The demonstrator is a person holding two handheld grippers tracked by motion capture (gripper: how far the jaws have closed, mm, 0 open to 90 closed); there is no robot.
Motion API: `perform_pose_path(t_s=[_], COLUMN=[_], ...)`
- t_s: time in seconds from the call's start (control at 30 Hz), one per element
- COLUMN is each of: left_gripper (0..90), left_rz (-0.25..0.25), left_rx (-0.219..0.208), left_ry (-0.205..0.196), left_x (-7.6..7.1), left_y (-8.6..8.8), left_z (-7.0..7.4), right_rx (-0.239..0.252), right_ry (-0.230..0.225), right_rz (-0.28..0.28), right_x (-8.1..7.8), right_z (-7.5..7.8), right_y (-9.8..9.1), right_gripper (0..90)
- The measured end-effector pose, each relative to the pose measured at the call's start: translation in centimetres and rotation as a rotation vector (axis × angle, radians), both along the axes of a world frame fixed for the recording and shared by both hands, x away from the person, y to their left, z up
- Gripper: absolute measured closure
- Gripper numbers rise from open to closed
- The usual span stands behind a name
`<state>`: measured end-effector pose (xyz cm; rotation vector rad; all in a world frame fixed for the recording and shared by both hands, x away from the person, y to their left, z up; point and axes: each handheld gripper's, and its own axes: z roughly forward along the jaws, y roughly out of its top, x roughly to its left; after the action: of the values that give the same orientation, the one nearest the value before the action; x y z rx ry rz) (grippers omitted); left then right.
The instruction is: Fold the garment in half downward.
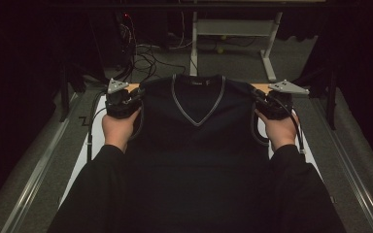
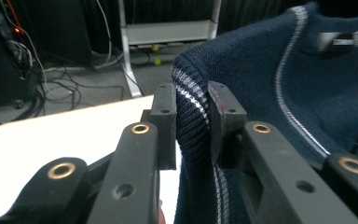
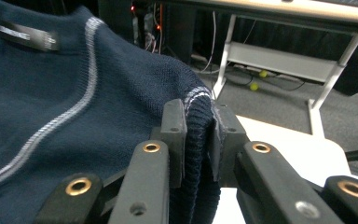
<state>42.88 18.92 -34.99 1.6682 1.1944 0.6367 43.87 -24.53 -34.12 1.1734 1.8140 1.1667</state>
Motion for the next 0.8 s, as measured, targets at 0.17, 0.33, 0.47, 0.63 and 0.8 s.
perform_pose_path(t_s=[0.17,0.33,0.47,0.63,0.8], left_gripper=[70.7,70.7,70.7,70.7,70.6], left_rz=[-0.031,-0.104,-0.145,-0.181,-0.198], left_rx=[-0.021,-0.131,-0.163,-0.086,-0.065], left_ry=[0.044,0.051,0.049,0.037,0.040], left_x=[-0.4,-2.5,-5.1,-8.1,-10.6], left_y=[-0.4,0.1,1.0,1.2,1.7], left_z=[-1.4,-2.3,-3.1,-4.5,-6.2], right_rx=[0.027,0.051,0.060,0.071,0.076], right_ry=[0.031,0.030,0.004,0.005,0.028], right_rz=[0.022,0.062,0.113,0.145,0.171], right_x=[-0.6,-2.2,-4.6,-7.3,-9.5], right_z=[-1.8,-2.9,-3.7,-4.6,-6.2], right_y=[-0.3,-0.9,-1.0,-1.2,-1.5], right_gripper=[78.5,78.5,78.5,78.5,78.4])
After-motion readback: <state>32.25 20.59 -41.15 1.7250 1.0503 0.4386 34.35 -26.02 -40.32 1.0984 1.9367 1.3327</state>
